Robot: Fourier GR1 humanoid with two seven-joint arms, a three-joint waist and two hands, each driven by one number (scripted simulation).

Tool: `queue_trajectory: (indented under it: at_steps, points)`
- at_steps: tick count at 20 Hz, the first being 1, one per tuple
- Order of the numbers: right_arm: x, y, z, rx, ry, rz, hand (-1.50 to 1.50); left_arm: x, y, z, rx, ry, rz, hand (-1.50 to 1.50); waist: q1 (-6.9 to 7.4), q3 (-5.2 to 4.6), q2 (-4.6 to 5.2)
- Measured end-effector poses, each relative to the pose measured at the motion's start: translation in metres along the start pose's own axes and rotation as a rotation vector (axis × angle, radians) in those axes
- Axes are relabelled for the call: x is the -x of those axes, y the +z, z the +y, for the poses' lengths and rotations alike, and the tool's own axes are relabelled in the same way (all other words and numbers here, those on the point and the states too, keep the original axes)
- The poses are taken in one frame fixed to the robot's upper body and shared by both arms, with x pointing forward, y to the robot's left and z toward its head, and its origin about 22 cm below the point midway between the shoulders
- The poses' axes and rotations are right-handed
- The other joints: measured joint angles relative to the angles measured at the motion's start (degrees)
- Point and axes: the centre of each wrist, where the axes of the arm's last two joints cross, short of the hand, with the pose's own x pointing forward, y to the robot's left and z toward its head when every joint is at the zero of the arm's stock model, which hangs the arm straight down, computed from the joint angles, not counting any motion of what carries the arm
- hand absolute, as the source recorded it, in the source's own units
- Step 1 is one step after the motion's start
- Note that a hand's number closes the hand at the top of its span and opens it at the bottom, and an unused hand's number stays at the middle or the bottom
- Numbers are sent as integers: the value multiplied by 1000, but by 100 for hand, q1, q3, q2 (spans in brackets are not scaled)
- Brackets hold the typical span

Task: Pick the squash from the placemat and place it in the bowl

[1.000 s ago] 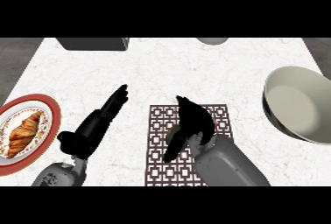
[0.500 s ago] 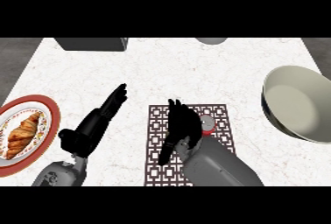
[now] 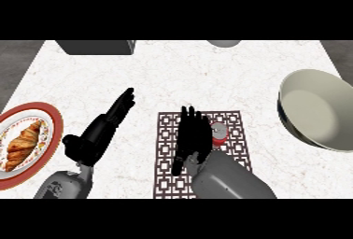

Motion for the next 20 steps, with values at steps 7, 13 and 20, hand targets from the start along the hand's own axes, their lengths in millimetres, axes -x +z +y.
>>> queue_trajectory:
  at_steps: [7,13,20]
  points:
    - [10,-12,12,15,7,59,-150,3,2,-3,4,-1,-1,0,16,0,1]
    - [20,-18,23,-2,-4,89,-150,4,8,2,5,0,-1,0,19,-7,-21]
    - [30,-34,25,11,-17,102,150,2,7,-2,6,-6,-5,0,31,-12,-29]
